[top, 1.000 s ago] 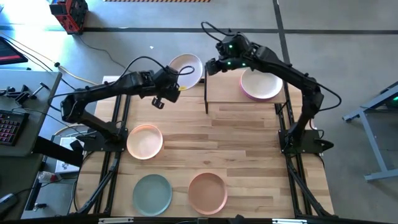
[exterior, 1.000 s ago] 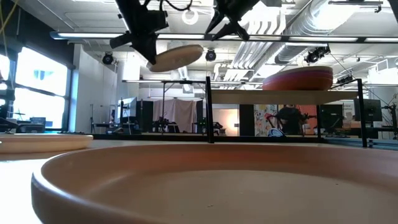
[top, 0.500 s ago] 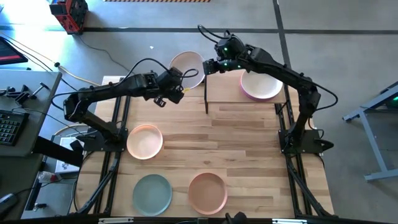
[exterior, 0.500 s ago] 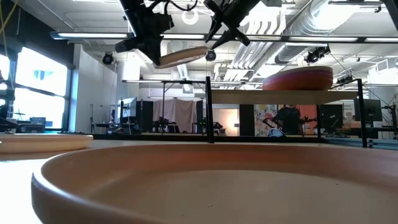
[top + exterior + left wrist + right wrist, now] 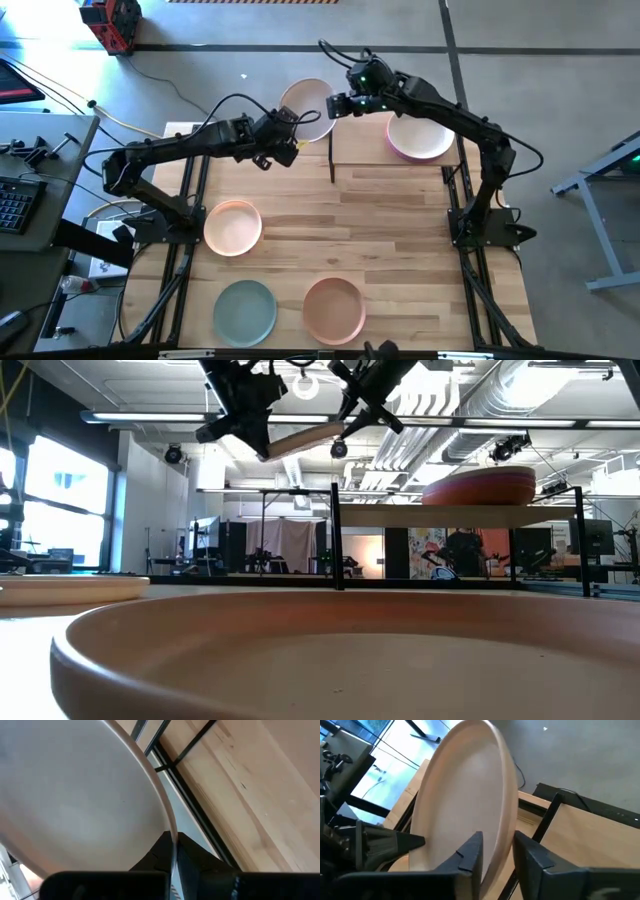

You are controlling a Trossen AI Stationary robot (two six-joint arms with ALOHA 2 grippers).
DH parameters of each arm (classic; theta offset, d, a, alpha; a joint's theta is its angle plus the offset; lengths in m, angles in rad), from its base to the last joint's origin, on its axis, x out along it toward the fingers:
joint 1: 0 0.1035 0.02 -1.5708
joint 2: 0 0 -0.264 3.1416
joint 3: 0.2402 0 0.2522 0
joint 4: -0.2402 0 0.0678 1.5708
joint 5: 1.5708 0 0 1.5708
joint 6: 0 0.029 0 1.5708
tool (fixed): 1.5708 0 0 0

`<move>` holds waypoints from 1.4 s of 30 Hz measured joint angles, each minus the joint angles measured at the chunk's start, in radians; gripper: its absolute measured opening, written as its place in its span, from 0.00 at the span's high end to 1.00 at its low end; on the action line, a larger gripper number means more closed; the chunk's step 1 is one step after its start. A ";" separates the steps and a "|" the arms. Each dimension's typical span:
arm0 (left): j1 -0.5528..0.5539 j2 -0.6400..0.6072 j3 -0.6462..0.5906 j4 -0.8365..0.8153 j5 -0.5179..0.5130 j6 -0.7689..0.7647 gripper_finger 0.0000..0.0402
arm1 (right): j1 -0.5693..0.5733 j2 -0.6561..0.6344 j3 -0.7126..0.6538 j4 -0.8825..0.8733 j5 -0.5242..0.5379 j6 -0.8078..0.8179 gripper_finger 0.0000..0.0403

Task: Place and stack plates onto a shelf
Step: Put the white plate on the shelf

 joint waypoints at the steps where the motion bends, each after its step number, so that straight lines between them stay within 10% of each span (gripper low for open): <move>1: 0.000 0.000 0.000 0.001 0.000 0.000 0.99 | 0.000 0.000 0.000 0.000 0.004 -0.002 0.84; 16: -0.001 -0.001 0.001 0.048 -0.004 -0.084 0.98 | -0.007 0.000 0.000 -0.015 0.055 0.001 0.99; 33: -0.029 -0.001 0.001 0.055 0.012 -0.452 0.69 | -0.051 0.000 0.000 -0.043 0.035 -0.021 1.00; 42: -0.060 -0.003 0.001 0.048 -0.189 -0.602 0.65 | -0.146 -0.024 0.000 -0.047 0.050 -0.045 1.00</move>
